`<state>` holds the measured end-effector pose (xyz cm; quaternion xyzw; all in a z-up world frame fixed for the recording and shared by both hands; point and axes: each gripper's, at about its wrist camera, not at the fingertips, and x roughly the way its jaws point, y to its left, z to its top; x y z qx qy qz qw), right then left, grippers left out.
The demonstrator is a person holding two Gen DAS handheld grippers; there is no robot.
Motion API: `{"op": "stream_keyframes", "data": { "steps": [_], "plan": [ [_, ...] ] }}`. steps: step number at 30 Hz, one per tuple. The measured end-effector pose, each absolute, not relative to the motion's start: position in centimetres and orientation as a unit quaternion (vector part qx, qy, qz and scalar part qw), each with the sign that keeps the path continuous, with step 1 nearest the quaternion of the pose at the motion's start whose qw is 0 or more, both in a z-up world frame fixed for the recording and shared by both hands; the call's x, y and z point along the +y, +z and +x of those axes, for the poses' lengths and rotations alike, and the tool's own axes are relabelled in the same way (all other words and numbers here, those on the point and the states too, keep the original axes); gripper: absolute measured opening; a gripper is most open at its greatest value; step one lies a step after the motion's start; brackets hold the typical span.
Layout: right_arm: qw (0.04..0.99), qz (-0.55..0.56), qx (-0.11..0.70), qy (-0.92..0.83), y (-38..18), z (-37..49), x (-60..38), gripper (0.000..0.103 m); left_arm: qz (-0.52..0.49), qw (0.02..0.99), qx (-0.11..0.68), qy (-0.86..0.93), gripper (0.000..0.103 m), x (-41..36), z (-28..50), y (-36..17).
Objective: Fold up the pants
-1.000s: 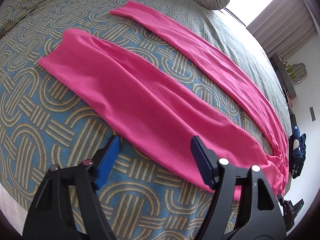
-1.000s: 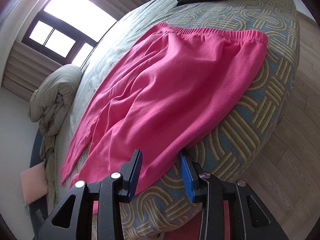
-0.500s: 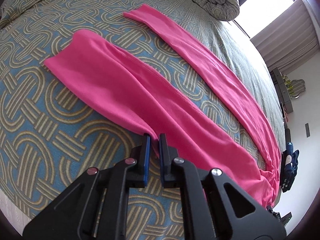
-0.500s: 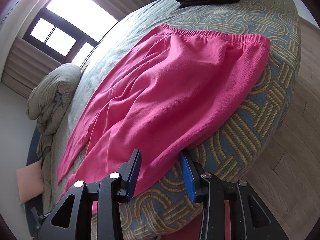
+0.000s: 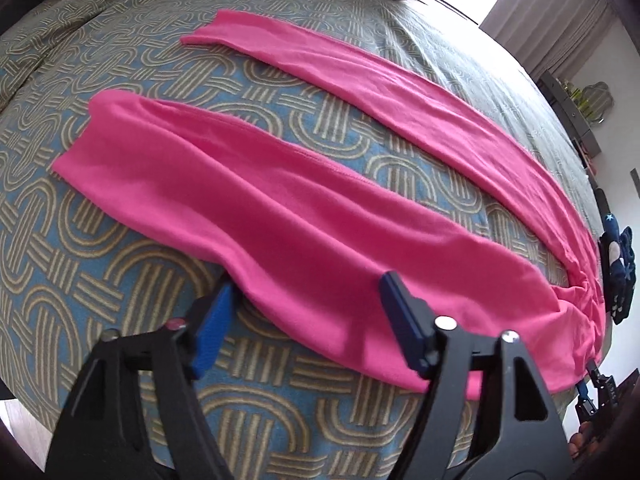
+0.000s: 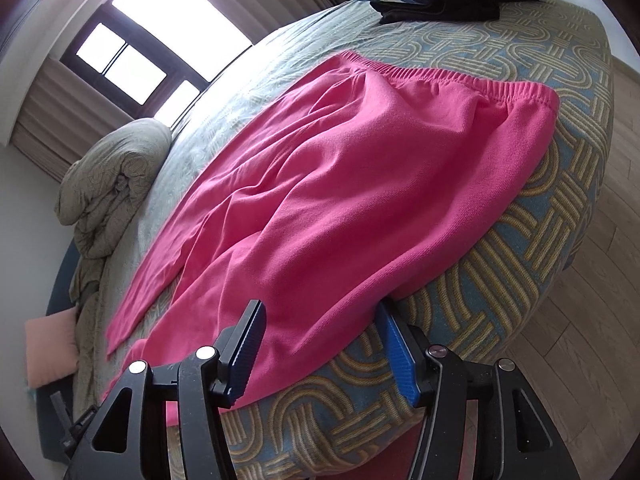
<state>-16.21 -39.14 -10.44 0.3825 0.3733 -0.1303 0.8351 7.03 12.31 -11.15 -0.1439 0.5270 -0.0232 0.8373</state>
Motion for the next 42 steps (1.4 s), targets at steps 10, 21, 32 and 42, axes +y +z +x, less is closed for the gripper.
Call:
{"op": "stream_keyframes", "data": {
  "steps": [10,21,32,42],
  "plan": [
    [0.819,0.420,0.379,-0.098,-11.3,-15.9,-39.8,0.006,-0.135,0.840,0.524,-0.037,0.004,11.5,6.6,-10.3],
    [0.855,0.378,0.345,-0.089,-7.9,-14.9,-39.5,0.006,-0.147,0.858,0.491,-0.043,0.004,12.2,7.1,-7.1],
    [0.909,0.280,0.300,-0.077,-0.7,-7.2,-39.3,0.006,-0.094,0.885,0.454,-0.043,0.004,9.7,13.5,-1.5],
    [0.874,0.100,0.468,-0.081,-2.6,15.2,-39.7,0.019,0.013,0.870,0.494,-0.001,0.010,4.4,31.2,-4.2]
  ]
}}
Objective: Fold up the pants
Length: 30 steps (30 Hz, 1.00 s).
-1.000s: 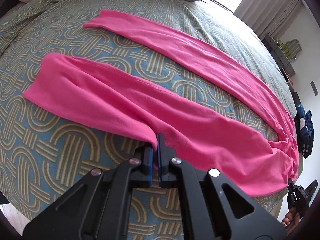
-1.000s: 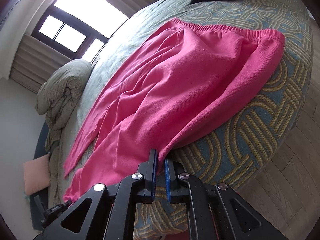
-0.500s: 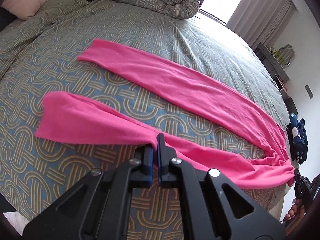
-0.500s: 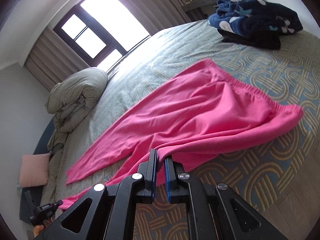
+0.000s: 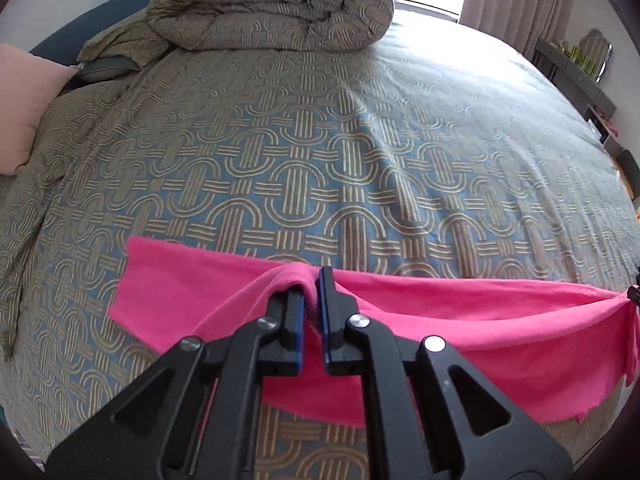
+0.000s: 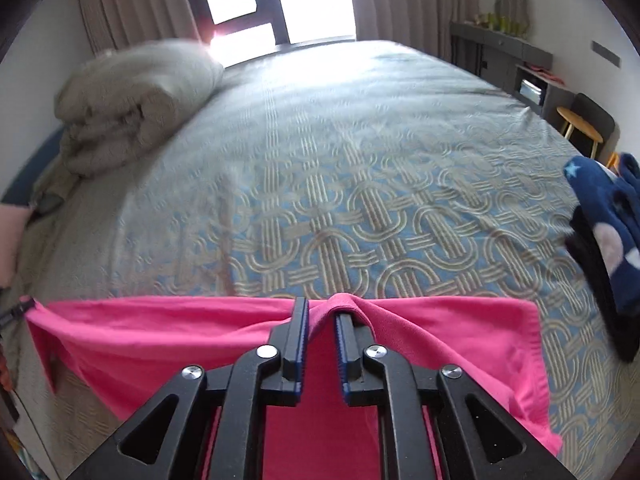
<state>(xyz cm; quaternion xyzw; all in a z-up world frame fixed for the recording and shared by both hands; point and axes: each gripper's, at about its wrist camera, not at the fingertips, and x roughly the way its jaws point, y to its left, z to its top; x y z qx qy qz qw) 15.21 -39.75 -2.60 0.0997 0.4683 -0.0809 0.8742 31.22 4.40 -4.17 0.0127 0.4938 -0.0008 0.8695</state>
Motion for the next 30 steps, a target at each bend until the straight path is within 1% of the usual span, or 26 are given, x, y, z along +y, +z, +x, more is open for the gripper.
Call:
{"op": "stream_keyframes", "data": {
  "steps": [2,4,6,7,8,9,10,12,14,16,18,22,23,25,30],
  "plan": [
    [0.838,0.073,0.532,-0.099,-5.5,18.0,-40.3,0.019,0.023,0.856,0.517,0.009,0.010,3.8,32.8,-6.1],
    [0.832,0.077,0.537,-0.118,-6.0,17.8,-41.6,0.019,0.040,0.849,0.526,0.018,0.010,3.2,33.4,-7.0],
    [0.843,0.093,0.518,-0.110,-4.8,16.1,-43.2,0.034,0.069,0.847,0.527,0.026,0.012,2.6,33.2,-7.4],
    [0.848,0.094,0.508,-0.115,-4.0,15.1,-44.1,0.038,0.081,0.846,0.526,0.030,0.015,2.5,33.0,-7.4],
    [0.853,0.090,0.498,-0.125,-3.1,13.8,-45.0,0.048,0.085,0.846,0.525,0.034,0.016,2.5,32.8,-7.3],
    [0.858,0.082,0.489,-0.136,-2.3,12.4,-45.8,0.054,0.085,0.847,0.523,0.037,0.016,2.4,32.6,-7.1],
    [0.861,0.070,0.482,-0.145,-1.3,11.3,-46.5,0.056,0.082,0.850,0.518,0.041,0.016,2.3,32.2,-6.6],
    [0.866,0.053,0.472,-0.156,0.2,8.7,-47.8,0.062,0.082,0.857,0.506,0.046,0.018,1.7,31.4,-5.5],
    [0.867,0.052,0.469,-0.161,0.7,5.8,-48.8,0.063,0.092,0.866,0.490,0.038,0.029,0.3,30.2,-4.3],
    [0.872,0.042,0.467,-0.141,0.7,3.2,-48.9,0.063,0.111,0.874,0.473,0.020,0.034,-1.5,28.5,-3.4],
    [0.882,-0.012,0.455,-0.119,0.3,0.7,-47.4,0.063,0.134,0.881,0.455,-0.001,0.034,-3.3,26.6,-2.6],
    [0.875,-0.219,0.420,-0.099,-2.4,-2.5,-42.5,0.063,0.147,0.882,0.446,-0.043,0.035,-6.2,23.6,-1.4],
    [0.869,-0.256,0.413,-0.096,-3.1,-2.6,-41.8,0.063,0.144,0.881,0.448,-0.052,0.035,-6.7,23.1,-1.1],
    [0.859,-0.290,0.415,-0.072,-4.3,-1.8,-41.6,0.063,0.139,0.879,0.452,-0.067,0.035,-7.6,22.2,-0.6],
    [0.833,-0.312,0.456,-0.028,-6.5,1.3,-43.3,0.063,0.131,0.878,0.454,-0.080,0.036,-8.5,20.7,0.1]
  ]
}}
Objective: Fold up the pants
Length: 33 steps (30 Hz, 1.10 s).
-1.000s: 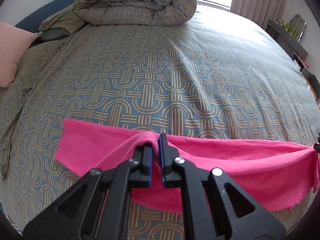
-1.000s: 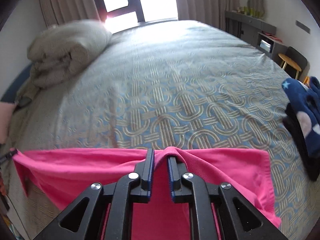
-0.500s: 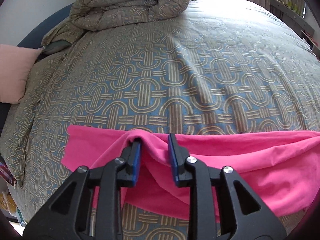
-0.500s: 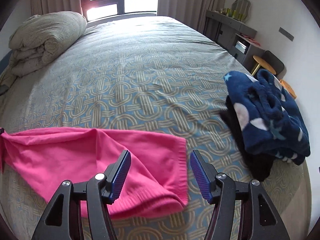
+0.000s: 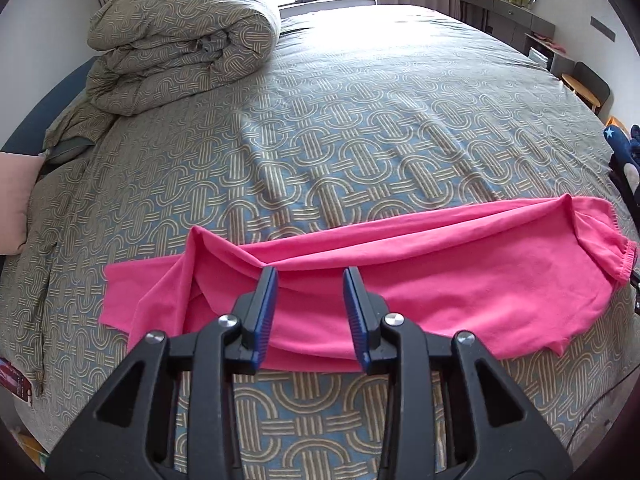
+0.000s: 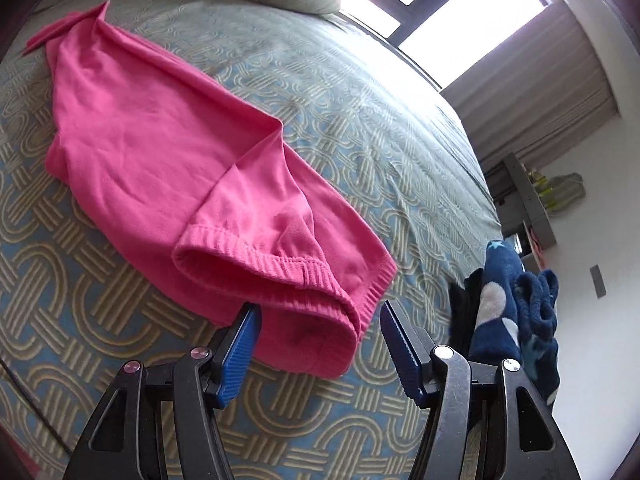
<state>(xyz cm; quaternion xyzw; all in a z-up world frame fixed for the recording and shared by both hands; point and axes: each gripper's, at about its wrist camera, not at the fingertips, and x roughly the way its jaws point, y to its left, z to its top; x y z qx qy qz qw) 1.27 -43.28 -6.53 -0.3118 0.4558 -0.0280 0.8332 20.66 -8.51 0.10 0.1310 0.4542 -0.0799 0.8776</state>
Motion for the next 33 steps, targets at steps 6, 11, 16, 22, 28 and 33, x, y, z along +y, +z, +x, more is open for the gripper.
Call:
{"op": "stream_keyframes", "data": {
  "steps": [6,11,16,22,28,33],
  "plan": [
    [0.856,-0.064,0.509,0.057,-5.8,5.7,-48.5,0.008,0.140,0.871,0.465,-0.069,0.036,-8.9,20.8,-1.1],
    [0.752,0.401,0.522,-0.021,-10.7,5.8,-61.9,0.009,0.135,0.866,0.476,-0.068,0.037,-8.3,21.0,-2.1],
    [0.781,0.384,0.491,-0.033,-9.9,4.0,-61.3,0.025,0.130,0.860,0.489,-0.059,0.036,-7.3,21.2,-3.2],
    [0.816,0.275,0.490,-0.134,-6.7,2.1,-59.5,0.046,0.112,0.863,0.490,-0.045,0.041,-3.9,20.2,-3.3],
    [0.864,0.098,0.462,-0.173,-2.4,0.9,-52.3,0.046,0.058,0.862,0.503,0.039,0.052,4.7,19.5,-3.8],
    [0.886,0.025,0.462,-0.030,-0.9,2.2,-42.0,0.051,-0.004,0.856,0.504,0.112,0.052,12.6,18.6,-4.5]
  ]
}}
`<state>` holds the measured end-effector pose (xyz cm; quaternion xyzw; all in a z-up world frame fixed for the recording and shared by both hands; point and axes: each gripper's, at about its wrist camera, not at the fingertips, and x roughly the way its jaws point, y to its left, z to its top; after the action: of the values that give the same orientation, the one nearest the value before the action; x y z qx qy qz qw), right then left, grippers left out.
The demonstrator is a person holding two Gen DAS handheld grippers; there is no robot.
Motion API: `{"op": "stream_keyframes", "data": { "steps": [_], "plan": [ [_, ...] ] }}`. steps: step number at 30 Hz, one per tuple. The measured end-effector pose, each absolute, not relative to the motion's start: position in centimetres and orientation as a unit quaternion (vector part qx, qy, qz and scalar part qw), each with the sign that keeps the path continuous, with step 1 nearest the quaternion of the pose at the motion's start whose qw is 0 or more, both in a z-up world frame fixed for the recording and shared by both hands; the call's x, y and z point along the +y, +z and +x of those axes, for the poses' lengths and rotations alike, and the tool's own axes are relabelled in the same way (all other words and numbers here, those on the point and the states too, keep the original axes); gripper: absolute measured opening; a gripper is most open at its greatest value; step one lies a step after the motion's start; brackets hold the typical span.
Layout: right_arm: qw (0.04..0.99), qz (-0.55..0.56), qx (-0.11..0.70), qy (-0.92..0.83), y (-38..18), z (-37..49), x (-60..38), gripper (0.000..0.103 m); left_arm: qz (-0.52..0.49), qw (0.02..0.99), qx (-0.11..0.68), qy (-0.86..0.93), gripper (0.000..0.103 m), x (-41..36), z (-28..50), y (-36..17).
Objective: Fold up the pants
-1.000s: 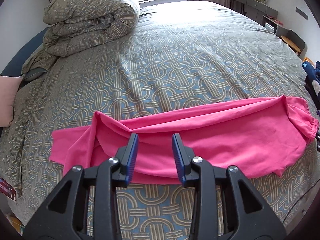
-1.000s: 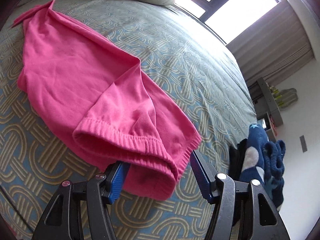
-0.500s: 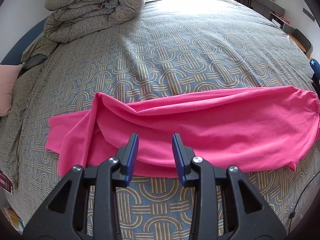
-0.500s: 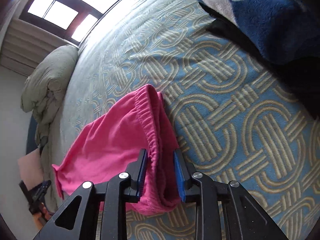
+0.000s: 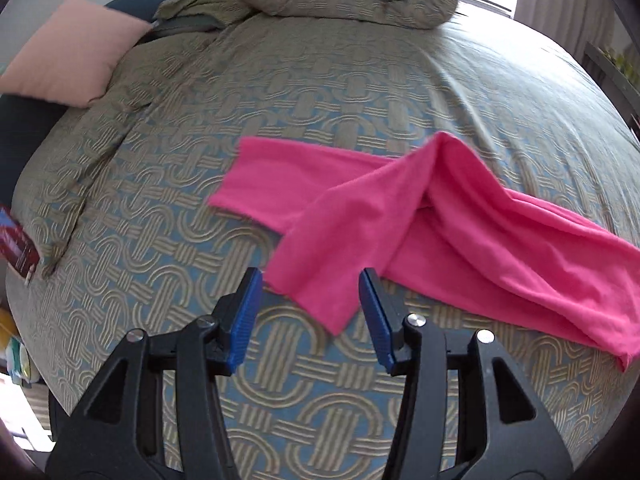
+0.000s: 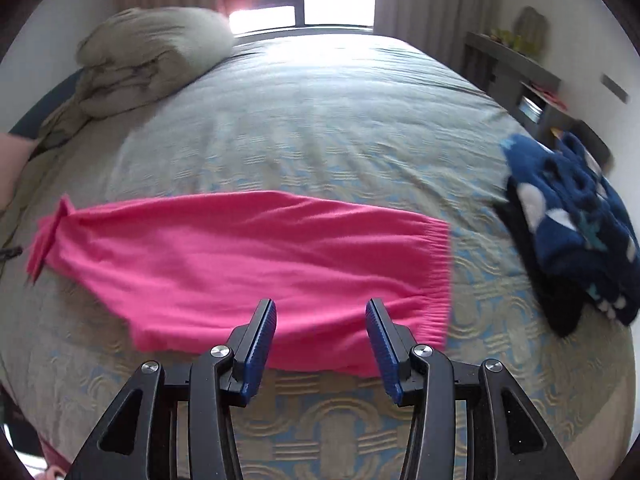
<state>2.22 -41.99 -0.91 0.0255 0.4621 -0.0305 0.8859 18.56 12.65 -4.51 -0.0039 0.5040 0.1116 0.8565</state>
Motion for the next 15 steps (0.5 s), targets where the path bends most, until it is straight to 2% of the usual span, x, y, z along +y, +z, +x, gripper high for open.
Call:
{"op": "stream_keyframes", "data": {
  "steps": [4,11,15],
  "plan": [
    [0.877,0.009,0.474,0.074,-2.2,5.0,-33.7,0.052,-0.032,0.853,0.510,0.108,0.052,15.6,17.7,-5.7],
    [0.847,-0.044,0.492,0.195,-4.3,8.3,-20.8,0.052,0.053,0.855,0.511,0.079,0.052,16.3,16.7,-9.0],
    [0.801,0.008,0.516,0.303,-4.7,10.4,-14.3,0.052,0.039,0.857,0.508,0.075,0.052,18.6,17.3,-10.5]
  ]
}}
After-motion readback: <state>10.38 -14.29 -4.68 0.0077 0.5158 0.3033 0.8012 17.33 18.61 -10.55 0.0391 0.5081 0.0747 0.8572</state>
